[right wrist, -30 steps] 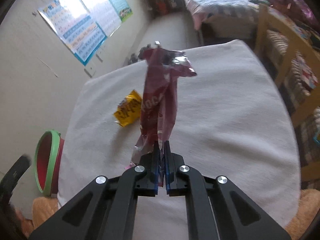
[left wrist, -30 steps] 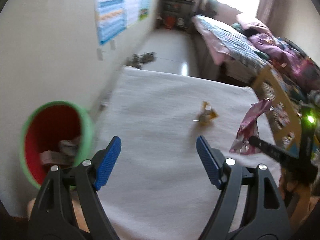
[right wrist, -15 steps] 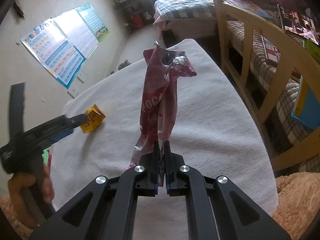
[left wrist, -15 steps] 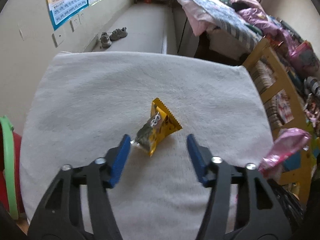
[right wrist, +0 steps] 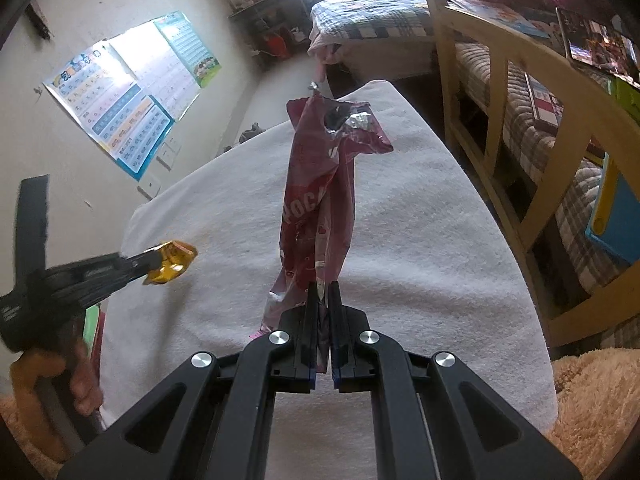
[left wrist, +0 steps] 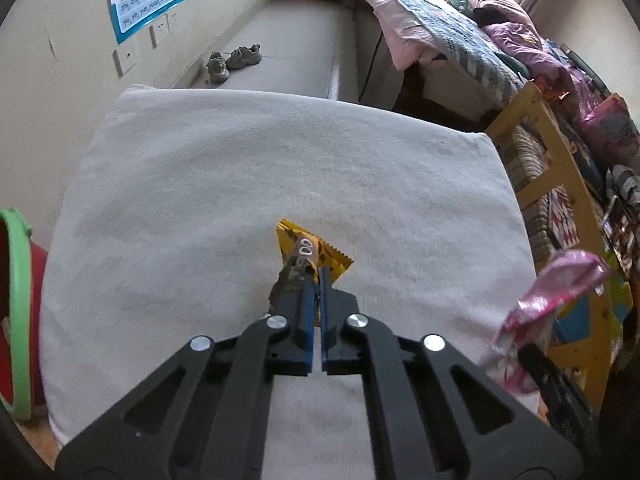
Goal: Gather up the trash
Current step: 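Carry the yellow wrapper with the left tool while the right tool carries the pink wrapper toward the bin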
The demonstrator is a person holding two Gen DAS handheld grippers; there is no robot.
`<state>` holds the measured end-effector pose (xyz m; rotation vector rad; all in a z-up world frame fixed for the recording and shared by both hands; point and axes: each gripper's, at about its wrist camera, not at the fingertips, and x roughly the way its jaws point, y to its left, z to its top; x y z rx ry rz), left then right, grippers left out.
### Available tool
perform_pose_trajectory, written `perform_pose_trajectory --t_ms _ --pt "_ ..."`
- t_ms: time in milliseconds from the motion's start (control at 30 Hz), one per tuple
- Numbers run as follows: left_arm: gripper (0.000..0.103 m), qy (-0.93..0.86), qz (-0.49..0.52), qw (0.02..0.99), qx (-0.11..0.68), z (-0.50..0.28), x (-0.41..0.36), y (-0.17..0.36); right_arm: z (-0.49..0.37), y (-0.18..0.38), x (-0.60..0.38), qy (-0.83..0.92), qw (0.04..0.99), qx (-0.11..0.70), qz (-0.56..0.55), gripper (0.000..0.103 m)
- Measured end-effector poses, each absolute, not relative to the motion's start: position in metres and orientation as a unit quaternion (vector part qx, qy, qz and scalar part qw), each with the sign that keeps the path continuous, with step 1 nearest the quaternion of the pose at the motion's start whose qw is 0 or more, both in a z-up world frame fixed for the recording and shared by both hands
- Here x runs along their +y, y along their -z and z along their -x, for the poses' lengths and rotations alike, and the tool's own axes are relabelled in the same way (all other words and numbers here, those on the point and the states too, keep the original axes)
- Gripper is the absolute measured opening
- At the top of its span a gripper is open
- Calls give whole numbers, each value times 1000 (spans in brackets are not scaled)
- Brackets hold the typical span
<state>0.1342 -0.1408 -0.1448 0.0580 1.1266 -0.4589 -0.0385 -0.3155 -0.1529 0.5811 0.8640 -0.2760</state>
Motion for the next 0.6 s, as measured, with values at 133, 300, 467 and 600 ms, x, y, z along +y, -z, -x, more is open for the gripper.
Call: perform_pose_trajectory --t_ms 133,300,467,600 --pt "1 220 -27 819 528 -113 -124 136 37 149 -309 130 863 412 -263 5" --pt "1 222 -20 827 516 -89 -104 122 35 143 -297 123 870 412 -241 5" --pt "1 223 -38 848 480 -68 -93 99 32 134 -283 113 878 410 -221 5" --pt "1 225 -54 861 453 -58 -88 83 30 124 -270 102 884 407 -207 5"
